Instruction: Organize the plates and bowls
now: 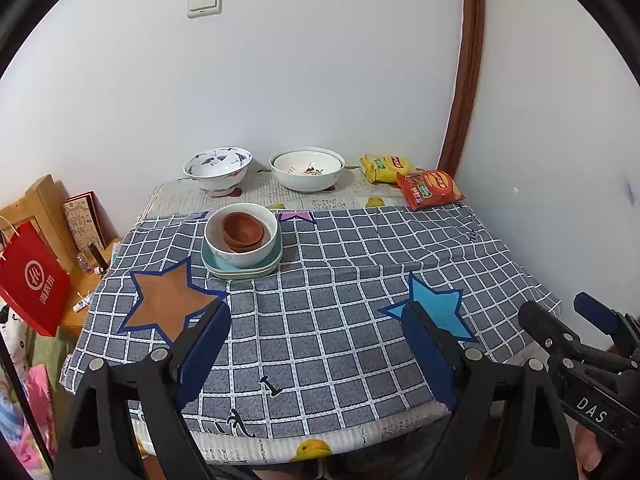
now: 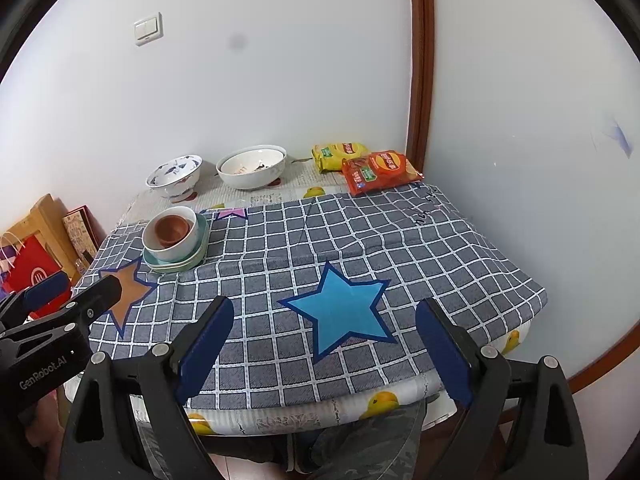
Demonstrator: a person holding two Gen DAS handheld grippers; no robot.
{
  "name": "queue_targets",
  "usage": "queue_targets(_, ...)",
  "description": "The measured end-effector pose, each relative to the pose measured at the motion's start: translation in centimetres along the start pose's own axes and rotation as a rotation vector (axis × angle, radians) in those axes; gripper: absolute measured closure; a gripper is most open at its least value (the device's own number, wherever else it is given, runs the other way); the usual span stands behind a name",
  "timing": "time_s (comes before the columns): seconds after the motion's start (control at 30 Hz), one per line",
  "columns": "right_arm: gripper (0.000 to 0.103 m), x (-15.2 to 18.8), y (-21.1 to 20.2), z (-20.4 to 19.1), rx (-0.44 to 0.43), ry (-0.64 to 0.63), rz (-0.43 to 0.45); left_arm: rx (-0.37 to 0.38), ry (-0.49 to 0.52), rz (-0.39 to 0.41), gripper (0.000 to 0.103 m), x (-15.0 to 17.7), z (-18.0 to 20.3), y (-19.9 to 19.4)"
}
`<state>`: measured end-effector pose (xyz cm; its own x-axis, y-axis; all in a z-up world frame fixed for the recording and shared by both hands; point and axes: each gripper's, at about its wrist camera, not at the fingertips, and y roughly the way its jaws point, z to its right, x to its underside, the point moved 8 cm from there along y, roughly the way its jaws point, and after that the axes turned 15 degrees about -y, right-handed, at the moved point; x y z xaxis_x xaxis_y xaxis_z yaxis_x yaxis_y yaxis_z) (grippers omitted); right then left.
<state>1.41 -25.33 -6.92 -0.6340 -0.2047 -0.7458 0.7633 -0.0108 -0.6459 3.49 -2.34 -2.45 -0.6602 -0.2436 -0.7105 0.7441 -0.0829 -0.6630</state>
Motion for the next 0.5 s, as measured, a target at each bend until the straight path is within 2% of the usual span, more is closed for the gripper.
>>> queue_targets(0.5, 0.012, -0.22, -0.35, -0.83, -0.003, -0.016, 0.008, -0.004, -0.006, 0.0, 0.016, 0.07, -0.24, -0.07)
